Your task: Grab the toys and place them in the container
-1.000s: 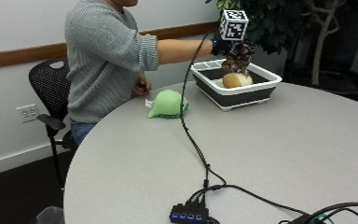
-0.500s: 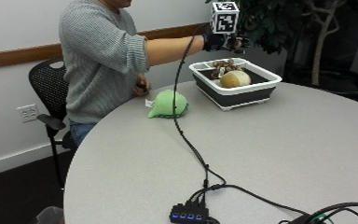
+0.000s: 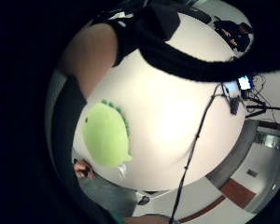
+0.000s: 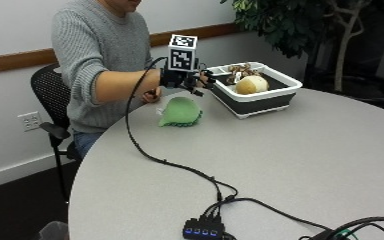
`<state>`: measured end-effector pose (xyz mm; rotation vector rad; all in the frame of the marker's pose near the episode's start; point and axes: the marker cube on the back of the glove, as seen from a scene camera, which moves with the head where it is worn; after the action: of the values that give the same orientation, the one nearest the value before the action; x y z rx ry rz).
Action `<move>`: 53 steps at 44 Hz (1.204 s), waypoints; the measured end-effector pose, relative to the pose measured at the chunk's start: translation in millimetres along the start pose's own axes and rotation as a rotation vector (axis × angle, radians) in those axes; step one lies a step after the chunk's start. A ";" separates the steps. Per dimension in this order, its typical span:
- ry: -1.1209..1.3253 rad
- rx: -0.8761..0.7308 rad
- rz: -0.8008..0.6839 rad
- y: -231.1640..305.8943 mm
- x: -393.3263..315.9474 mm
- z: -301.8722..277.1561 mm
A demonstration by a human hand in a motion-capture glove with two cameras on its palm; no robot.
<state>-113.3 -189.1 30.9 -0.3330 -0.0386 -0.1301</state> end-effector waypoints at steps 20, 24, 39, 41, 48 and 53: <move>0.135 -0.110 0.030 39.2 -7.5 126.1; 0.166 -0.084 0.038 39.9 -6.1 128.8; 0.057 0.185 -0.084 1.1 -20.6 66.0; 0.023 0.208 -0.123 -9.1 -19.8 32.4; -0.017 0.314 -0.160 -55.3 -56.9 -61.3; -0.014 0.328 -0.162 -99.4 -78.3 -91.6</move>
<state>-202.6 -302.8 -28.2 -0.0026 -0.0998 -0.2778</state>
